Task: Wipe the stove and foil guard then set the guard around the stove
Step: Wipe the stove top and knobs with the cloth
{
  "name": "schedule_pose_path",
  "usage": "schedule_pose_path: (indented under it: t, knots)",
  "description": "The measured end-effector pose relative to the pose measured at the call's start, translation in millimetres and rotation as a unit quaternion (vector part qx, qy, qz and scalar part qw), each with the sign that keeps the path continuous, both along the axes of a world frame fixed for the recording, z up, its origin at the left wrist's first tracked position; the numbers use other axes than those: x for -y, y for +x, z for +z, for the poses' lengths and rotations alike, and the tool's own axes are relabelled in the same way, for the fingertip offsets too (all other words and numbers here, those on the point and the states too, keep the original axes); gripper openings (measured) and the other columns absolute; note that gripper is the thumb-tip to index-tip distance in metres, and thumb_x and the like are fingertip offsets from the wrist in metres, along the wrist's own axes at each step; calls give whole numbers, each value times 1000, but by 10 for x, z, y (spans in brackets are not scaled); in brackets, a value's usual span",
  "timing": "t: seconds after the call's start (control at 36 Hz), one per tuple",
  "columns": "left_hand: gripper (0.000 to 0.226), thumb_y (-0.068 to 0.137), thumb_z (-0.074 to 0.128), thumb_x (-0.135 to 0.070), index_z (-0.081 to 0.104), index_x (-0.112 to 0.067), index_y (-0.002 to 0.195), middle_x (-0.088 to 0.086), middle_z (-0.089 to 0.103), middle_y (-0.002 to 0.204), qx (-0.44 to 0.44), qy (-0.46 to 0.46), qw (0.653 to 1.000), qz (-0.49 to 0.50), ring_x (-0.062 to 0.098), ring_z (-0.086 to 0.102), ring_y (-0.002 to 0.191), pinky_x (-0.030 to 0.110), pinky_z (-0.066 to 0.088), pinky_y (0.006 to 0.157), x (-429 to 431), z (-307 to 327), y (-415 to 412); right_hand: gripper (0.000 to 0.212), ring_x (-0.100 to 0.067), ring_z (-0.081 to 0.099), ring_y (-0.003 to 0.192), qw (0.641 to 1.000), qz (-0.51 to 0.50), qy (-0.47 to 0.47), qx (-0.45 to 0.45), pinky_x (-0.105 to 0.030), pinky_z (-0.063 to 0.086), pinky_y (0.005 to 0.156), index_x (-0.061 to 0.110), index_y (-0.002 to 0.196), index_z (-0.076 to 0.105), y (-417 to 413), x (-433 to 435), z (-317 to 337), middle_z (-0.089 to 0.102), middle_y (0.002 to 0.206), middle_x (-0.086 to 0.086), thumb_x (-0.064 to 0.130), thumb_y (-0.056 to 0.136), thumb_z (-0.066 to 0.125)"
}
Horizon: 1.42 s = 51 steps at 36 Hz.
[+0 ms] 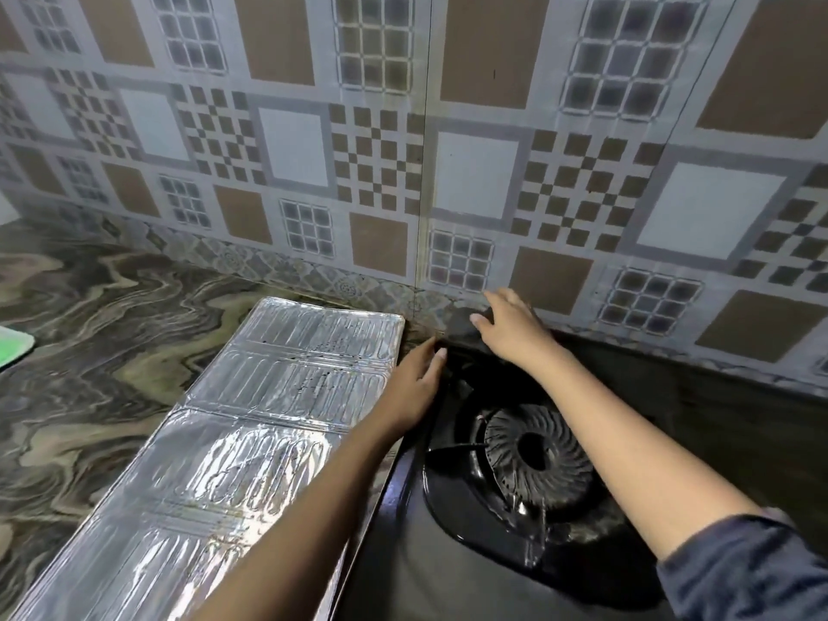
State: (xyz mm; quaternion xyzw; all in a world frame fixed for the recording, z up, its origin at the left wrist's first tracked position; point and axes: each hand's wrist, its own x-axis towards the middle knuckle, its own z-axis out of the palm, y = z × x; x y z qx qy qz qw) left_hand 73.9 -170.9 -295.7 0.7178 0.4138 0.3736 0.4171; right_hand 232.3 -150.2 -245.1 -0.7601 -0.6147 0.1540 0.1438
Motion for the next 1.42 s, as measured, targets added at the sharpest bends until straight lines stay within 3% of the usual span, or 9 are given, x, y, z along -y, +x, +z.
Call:
schedule_pose_path:
  t: [0.08,0.17,0.5,0.61,0.78,0.86,1.06,1.28,1.42]
  knots:
    - [37,100,37,-24,45,-16,135,-14,47,120,13,-55,998,-11,-1,41,114,2,31,80,-16,-57,3,72,-28,-6,146,993,-26,-114,13,-45,5,117,17,149,0,-102,-18,-25,-8,158,-9,55,95,28]
    - [39,100,34,-29,41,-21,138,-16,43,125,29,-102,994,-29,-1,38,121,12,27,95,-62,-108,1,82,-27,-12,145,986,-18,-165,25,-45,-2,117,15,149,-7,-123,-87,-81,-13,157,-10,65,90,23]
    - [50,95,37,-35,34,-19,142,-5,42,142,52,-126,989,-58,4,35,131,24,23,112,-125,-197,6,69,-12,-9,145,985,137,-88,64,-34,-4,117,22,149,-1,17,-256,-169,-7,158,5,55,95,27]
    - [52,94,37,-32,31,-17,143,-2,38,146,49,-121,989,-66,9,32,135,27,21,114,-137,-210,2,69,-14,-16,144,982,130,-116,72,-38,-8,118,21,149,-7,23,-332,-145,-13,158,2,52,96,24]
    - [60,87,35,-33,28,-12,143,-5,35,144,56,-117,988,-90,8,30,135,27,21,114,-153,-178,4,72,-19,-21,143,988,46,-134,60,-44,-10,116,21,148,-10,-186,-344,-188,-19,156,-2,57,95,22]
    - [48,97,36,-23,28,-13,143,-3,36,145,69,-129,985,-94,9,31,135,27,22,113,-157,-189,4,72,-18,-16,144,991,50,-107,69,-43,-9,117,22,149,-7,-170,-360,-248,-15,157,1,58,94,23]
    - [44,100,34,-14,27,-15,143,-15,35,131,71,-96,986,-113,-4,33,122,-5,27,87,-220,-169,19,72,-14,-9,145,983,113,-125,72,-41,-2,119,28,148,-6,70,-434,-227,-11,158,8,61,92,25]
    - [48,100,32,-12,19,-10,146,2,32,148,46,-96,988,-113,5,28,130,16,21,105,-391,-162,133,64,-15,-6,146,982,103,-150,42,-39,0,117,35,147,-5,293,-306,-134,-8,158,9,54,95,28]
    - [44,98,34,-5,30,-7,141,-5,40,128,25,-64,991,-113,5,36,119,6,26,89,-502,-96,224,63,-17,-2,146,982,89,-167,19,-42,5,117,38,147,-1,457,-241,-103,-4,158,8,55,94,30]
